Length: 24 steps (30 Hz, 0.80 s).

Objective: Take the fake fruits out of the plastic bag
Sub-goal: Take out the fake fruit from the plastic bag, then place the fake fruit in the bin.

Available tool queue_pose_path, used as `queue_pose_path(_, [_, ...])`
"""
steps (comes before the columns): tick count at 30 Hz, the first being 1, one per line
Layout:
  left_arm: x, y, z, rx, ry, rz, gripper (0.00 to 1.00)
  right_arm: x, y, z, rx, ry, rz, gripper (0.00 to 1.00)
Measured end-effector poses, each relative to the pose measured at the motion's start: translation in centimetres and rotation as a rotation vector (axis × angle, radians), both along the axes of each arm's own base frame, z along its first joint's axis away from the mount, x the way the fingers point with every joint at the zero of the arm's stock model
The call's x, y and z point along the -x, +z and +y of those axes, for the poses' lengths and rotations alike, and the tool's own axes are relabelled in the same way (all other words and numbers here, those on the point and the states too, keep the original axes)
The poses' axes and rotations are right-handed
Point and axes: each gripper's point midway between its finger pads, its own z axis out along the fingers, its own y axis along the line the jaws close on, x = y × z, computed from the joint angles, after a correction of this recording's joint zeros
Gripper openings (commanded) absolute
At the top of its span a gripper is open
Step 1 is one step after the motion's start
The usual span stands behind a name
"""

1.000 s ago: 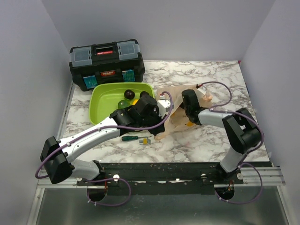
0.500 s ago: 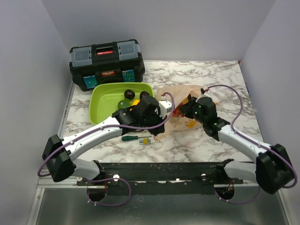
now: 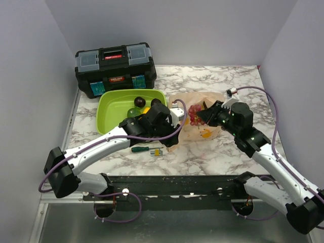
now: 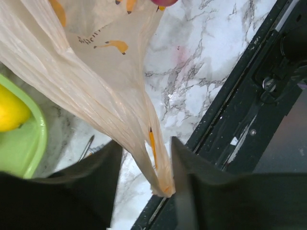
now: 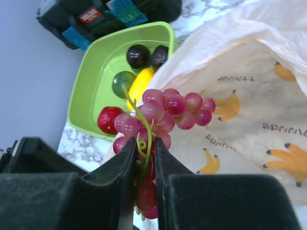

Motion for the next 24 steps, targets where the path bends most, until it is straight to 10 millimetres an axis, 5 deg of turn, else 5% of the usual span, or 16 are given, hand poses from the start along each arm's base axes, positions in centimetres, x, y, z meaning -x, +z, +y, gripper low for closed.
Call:
queue_pose_path(6, [0.5,3.8,2.0,0.063,0.036,-0.083,0.81,1.1,4.1,1.0,-0.009,0.096,-0.04,0.01])
queue_pose_path(13, [1.7,11.1,8.7,0.224,0.184,-0.318,0.94,1.3,9.1,3.2,-0.06,0.221,-0.114,0.01])
queue_pose_path(18, [1.8,11.9,13.8,0.259,0.34,-0.433,0.97,0.5,9.8,6.7,-0.091,0.318,-0.121,0.01])
queue_pose_path(24, [1.6,9.6,17.8,0.244,0.471,-0.506,0.97,0.3,8.8,15.1,-0.094,0.464,-0.098,0.0])
